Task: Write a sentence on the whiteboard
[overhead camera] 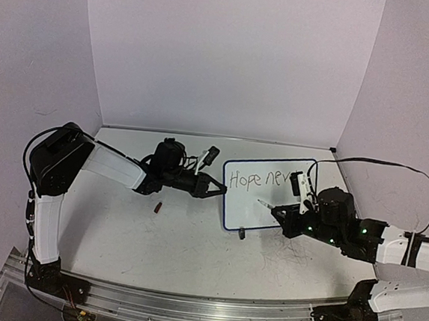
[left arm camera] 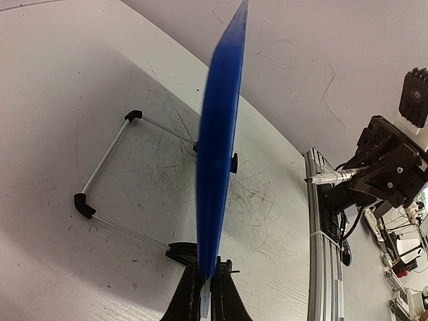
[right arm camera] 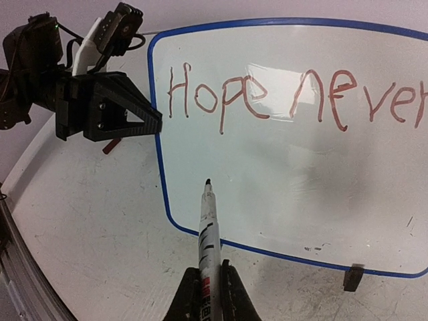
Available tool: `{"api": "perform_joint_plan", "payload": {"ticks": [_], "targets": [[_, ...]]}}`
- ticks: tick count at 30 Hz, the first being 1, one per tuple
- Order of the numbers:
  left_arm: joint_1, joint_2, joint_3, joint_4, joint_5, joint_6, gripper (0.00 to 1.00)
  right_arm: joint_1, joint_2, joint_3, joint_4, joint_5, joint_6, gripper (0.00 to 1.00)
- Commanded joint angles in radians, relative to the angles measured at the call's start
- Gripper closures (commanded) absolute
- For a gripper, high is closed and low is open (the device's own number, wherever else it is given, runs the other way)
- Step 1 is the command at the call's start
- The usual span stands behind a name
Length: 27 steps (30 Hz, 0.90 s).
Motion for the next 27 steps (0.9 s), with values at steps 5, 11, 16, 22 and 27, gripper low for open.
{"api": "perform_joint_plan", "payload": {"ticks": [5,11,16,22,27], "targets": [[0.007,-0.051,-0.009,-0.014,-0.030,-0.022,1.00,0.062,0.068,0.034,0.090,0.063,-0.011,1.00],[0.007,-0.052,-0.012,-0.014,-0.029,-0.019,1.00,0.107,0.134,0.048,0.128,0.085,-0.011,1.00],[0.006,-0.056,-0.018,-0.014,-0.031,-0.017,1.00,0.145,0.156,0.059,0.150,0.173,0.006,1.00],[0.007,-0.059,-0.020,-0.014,-0.030,-0.014,1.00,0.172,0.213,0.091,0.175,0.210,0.000,1.00],[0.007,-0.060,-0.021,-0.014,-0.029,-0.011,1.00,0.195,0.257,0.108,0.191,0.238,0.002,1.00]]}}
